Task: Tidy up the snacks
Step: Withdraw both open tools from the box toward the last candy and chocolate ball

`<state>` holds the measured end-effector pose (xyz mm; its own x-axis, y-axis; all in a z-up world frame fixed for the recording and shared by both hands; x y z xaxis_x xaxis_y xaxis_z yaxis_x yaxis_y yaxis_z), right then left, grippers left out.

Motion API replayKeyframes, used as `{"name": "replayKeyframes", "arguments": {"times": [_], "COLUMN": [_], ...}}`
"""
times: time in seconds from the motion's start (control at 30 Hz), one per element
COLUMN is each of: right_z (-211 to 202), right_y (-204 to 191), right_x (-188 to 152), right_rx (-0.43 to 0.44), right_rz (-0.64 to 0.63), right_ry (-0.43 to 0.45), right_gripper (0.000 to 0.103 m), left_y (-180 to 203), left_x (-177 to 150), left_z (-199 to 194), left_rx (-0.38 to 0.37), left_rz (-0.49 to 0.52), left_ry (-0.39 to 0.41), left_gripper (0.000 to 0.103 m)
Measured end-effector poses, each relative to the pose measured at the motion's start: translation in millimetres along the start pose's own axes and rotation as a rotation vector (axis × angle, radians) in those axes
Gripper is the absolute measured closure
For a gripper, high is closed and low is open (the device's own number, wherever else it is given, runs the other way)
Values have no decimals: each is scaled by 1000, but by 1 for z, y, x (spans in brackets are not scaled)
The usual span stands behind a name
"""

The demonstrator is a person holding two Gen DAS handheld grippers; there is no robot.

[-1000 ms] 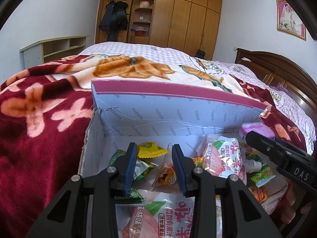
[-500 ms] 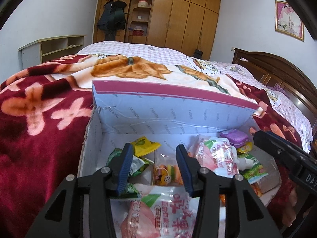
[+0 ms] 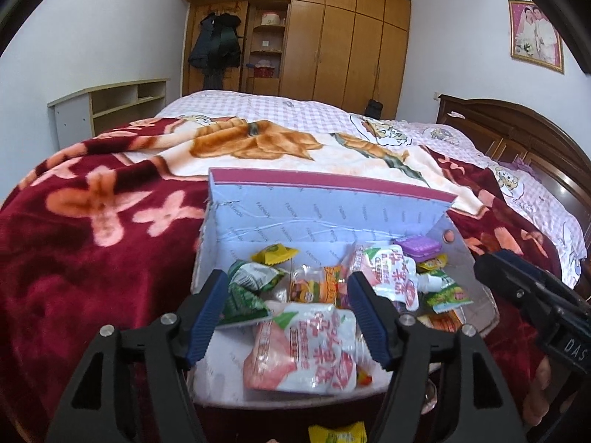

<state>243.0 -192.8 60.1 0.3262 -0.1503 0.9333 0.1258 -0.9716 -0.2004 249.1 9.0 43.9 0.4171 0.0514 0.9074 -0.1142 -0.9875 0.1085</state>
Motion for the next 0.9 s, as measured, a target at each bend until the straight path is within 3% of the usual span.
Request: {"name": "replayKeyframes", "arguments": {"times": [0.4,0.9], "right_z": [-35,-68], "right_y": [-1,-15], "right_x": [-22,-60], "right_rx": [12,10], "right_rz": [35,-8], "right_ry": [-4,-16], "right_gripper": [27,27], "left_y": [-11,1], "left_x": [-28,-63], "left_z": [-39,-67], "left_rx": [37,17], "left_rz": [-26,-18], "left_ry": [-33,-62], "left_gripper": [30,26]}}
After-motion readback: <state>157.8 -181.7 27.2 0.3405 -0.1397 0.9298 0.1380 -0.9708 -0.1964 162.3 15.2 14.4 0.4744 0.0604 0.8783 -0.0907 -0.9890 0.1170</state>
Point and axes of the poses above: each gripper's, at about its wrist camera, not at the fingertips, and z roughly the way its jaws point, y to its right, x to its top, the point moved 8 cm from there along z, roughly the way its jaws point, and after that the axes turned 10 degrees about y, right-handed, at the moved point
